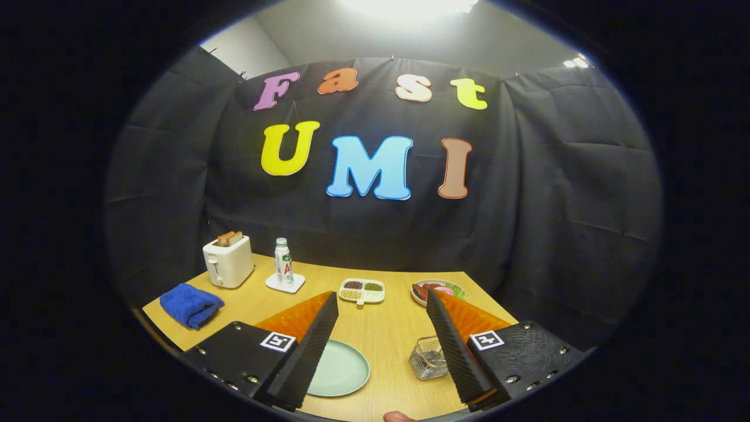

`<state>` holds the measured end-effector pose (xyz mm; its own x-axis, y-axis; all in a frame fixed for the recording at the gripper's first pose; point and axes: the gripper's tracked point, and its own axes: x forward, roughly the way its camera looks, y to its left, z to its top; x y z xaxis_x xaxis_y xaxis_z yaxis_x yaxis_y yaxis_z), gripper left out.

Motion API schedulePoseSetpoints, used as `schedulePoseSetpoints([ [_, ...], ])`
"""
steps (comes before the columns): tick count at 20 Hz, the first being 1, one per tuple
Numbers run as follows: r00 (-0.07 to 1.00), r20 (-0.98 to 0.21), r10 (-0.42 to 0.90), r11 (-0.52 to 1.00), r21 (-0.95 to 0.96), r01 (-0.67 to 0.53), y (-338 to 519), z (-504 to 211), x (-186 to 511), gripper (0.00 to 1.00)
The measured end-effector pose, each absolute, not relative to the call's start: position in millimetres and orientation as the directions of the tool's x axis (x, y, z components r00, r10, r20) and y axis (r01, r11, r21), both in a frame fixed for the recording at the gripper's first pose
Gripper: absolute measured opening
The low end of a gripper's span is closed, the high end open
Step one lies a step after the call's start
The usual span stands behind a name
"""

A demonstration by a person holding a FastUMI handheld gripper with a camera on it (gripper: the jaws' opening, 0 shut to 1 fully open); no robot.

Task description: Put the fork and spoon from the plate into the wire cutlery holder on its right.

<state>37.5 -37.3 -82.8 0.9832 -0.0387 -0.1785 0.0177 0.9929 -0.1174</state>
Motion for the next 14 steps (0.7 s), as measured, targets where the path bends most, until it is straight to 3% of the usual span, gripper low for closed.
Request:
schedulePoseSetpoints([
  [5, 0.973, -0.229, 0.002, 0.995, -0.098, -0.025, -33.8, -106.3, 44.9, 0.93],
  [14, 0.975, -0.218, 0.042, 0.996, -0.066, -0.058, -25.4, -107.5, 50.6, 0.93],
])
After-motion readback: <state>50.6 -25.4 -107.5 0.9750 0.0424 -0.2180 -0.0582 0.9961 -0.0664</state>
